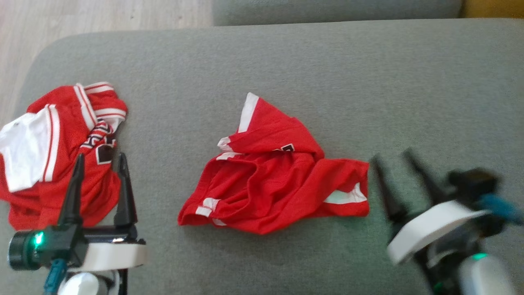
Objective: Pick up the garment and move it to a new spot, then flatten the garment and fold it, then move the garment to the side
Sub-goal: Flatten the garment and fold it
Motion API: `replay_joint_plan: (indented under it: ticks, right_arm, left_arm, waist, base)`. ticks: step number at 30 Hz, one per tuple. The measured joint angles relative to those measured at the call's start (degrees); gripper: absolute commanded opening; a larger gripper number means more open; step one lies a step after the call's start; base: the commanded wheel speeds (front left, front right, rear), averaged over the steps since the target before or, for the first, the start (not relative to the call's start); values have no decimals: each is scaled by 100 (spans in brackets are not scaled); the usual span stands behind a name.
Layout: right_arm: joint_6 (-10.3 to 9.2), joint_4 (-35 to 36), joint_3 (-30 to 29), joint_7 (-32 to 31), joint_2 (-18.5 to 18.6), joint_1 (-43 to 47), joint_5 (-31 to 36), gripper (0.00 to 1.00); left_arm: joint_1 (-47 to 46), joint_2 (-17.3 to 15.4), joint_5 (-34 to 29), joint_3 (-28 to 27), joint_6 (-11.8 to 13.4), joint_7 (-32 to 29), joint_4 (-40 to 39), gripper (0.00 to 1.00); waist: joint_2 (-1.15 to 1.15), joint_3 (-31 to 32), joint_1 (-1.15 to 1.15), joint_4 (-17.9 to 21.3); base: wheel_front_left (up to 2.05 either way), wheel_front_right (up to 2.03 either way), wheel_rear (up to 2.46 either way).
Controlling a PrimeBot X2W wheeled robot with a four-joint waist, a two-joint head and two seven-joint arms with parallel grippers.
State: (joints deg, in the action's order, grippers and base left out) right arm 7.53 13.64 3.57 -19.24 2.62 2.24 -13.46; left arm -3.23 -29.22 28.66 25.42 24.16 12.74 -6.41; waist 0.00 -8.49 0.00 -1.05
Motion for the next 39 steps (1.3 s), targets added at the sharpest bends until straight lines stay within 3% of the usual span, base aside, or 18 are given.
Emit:
replay_joint_plan:
  ticks: [8,21,22,23,24,33,39]
  right_arm:
    - [0,-693,1118,-542,5,425,-571,100]
    - [0,-1482,1179,-394,7,-41,-1073,100]
    - [0,-1516,1185,-396,7,-75,-1094,93]
    - [0,-1547,1198,-396,7,-90,-1149,50]
    - [0,-1563,1207,-393,7,-90,-1195,0]
    - [0,-1234,1185,-142,8,-342,-1011,0]
    - [0,-1235,877,-211,98,-859,-856,0]
  left_arm:
    - [-305,376,-371,36,-191,156,-82,100]
    - [-336,1091,-1016,-374,-779,198,-34,100]
    - [-334,1135,-1038,-407,-822,198,-1,100]
    - [-329,1182,-1057,-450,-866,198,30,100]
    - [-324,1218,-1069,-490,-912,198,56,100]
    - [-209,1467,-1223,-726,-1234,197,255,100]
    - [-197,1691,-1268,-823,-1479,198,443,100]
  waist:
    - [0,-162,0,-362]
    - [0,-317,0,-958]
    - [0,-319,0,-971]
    - [0,-321,0,-980]
    - [0,-325,0,-986]
    - [0,-272,0,-928]
    - [0,-283,0,-918]
  base:
    - [0,0,0]
    - [0,0,0]
    - [0,0,0]
    - [0,0,0]
    - [0,0,0]
    - [0,0,0]
    - [0,0,0]
